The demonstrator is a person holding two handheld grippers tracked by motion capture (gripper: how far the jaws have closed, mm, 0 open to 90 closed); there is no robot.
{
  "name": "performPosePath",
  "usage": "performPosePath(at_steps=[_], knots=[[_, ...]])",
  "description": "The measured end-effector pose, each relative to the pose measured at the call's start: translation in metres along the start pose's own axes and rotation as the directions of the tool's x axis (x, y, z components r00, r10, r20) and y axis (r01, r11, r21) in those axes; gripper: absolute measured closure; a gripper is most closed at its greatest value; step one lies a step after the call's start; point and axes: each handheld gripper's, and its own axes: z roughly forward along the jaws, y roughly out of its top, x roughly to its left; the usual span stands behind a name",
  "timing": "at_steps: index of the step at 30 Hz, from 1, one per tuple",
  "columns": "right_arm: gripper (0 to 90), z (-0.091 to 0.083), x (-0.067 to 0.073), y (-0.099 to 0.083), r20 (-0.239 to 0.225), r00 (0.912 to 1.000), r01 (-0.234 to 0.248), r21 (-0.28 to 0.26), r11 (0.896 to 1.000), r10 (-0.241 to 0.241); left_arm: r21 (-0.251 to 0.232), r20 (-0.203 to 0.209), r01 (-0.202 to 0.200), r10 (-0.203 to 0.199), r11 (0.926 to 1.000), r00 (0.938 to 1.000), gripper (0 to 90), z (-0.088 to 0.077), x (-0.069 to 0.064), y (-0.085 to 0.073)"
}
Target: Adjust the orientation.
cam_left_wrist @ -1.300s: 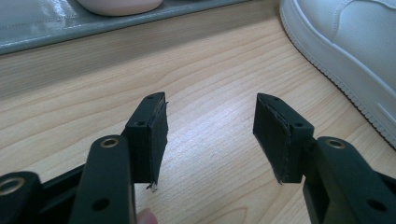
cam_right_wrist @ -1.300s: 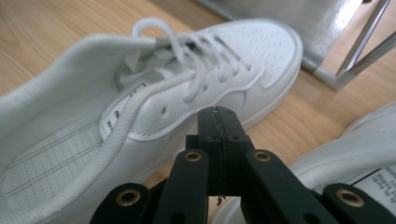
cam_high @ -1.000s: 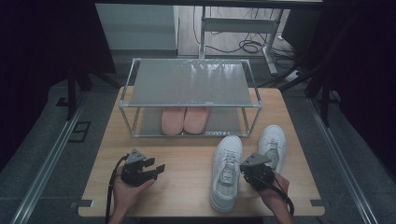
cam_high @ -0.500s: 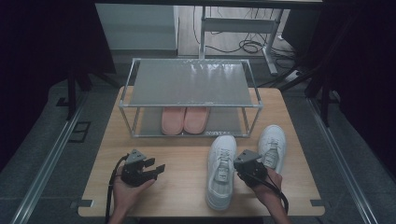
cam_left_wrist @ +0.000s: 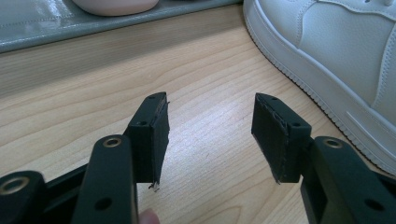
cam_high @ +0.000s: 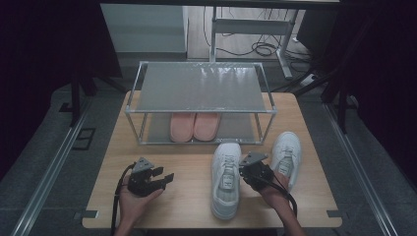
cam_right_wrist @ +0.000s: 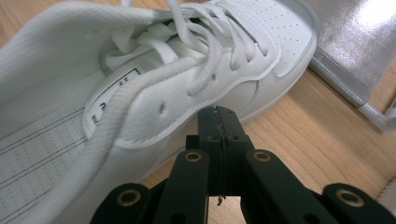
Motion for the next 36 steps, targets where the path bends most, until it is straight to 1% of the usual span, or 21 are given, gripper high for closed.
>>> performPosePath(at_steps=[5,13,20,24,26,27,30,33,36], knots=[[90.0,0.003,-0.001,0.002,-0.006,1.0,0.004,-0.003,1.0,-0.004,0.005,0.002,-0.001,0.001,1.0,1.0,47.0,0.002,-0.001,0.0],[90.0,0.009,0.0,0.009,-0.026,0.9993,0.027,-0.016,1.0,-0.027,0.008,0.004,-0.006,0.006,1.0,1.0,47.0,0.002,-0.001,0.0],[90.0,0.014,0.002,0.013,-0.048,0.9985,0.026,-0.036,0.999,-0.027,0.011,0.004,-0.006,0.006,0.9999,1.0,47.0,0.002,-0.001,0.0],[90.0,0.012,0.001,0.011,-0.05,0.9986,0.017,-0.037,0.999,-0.019,0.01,0.005,-0.007,0.007,0.9999,1.0,47.0,0.002,-0.001,0.0],[90.0,0.007,0.002,0.01,-0.044,0.9989,0.015,-0.054,0.998,-0.017,0.008,0.003,-0.003,0.003,1.0,1.0,47.0,0.001,-0.001,0.0],[90.0,0.002,0.003,0.01,-0.04,0.9989,0.019,-0.067,0.998,-0.022,0.008,0.004,-0.005,0.004,1.0,1.0,47.0,0.001,0.0,0.0],[90.0,-0.013,0.005,0.006,-0.041,0.999,0.012,-0.11,0.994,-0.016,0.009,0.006,-0.007,0.007,0.9999,1.0,47.0,0.001,-0.001,0.0],[90.0,-0.026,0.005,0.002,-0.048,0.9988,-0.001,-0.147,0.989,-0.006,0.008,0.007,-0.008,0.008,0.9999,0.9999,46.9,0.001,-0.001,0.0],[90.0,-0.038,0.008,-0.003,-0.069,0.9976,-0.008,-0.183,0.983,-0.005,0.006,0.008,-0.007,0.007,1.0,0.9999,46.9,0.001,-0.001,0.0]])
